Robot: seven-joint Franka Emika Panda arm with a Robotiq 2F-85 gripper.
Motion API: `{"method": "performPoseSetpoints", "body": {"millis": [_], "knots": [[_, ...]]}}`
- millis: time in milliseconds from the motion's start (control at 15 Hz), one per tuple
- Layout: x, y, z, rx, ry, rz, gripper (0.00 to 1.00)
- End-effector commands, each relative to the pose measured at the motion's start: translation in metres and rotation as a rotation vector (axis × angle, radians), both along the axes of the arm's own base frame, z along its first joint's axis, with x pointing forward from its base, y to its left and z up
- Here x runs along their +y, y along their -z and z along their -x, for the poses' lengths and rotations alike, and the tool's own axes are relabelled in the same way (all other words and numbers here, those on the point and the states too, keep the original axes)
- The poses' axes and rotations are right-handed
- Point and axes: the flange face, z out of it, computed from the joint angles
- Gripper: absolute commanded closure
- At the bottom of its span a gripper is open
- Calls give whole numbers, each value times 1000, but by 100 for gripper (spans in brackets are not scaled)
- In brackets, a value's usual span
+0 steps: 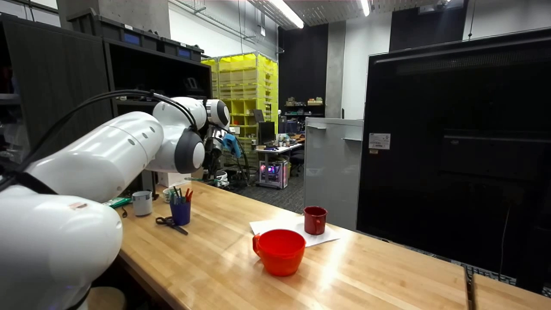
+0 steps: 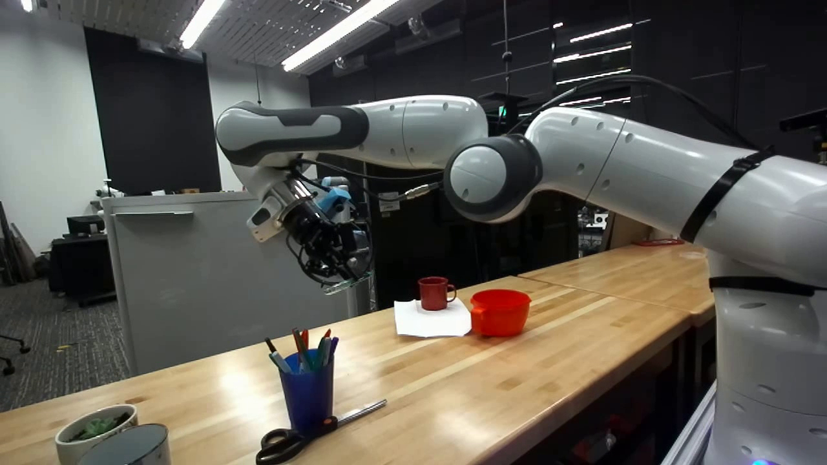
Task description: Lift the pencil from the table and put it in the blue cup
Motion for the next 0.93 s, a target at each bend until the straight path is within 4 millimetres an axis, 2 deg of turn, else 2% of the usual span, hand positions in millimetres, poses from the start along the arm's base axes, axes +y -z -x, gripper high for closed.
{"method": "performPoseSetpoints", "body": {"millis": [0,200,533,600,867], "knots": [[5,2,3,3,-7,-3,87],[15,8,7,9,-18,-1,87],[13,5,5,4,-15,-3,87],[13,5,5,4,-15,-3,97],[23,0,5,-59,-64,10,97]]}}
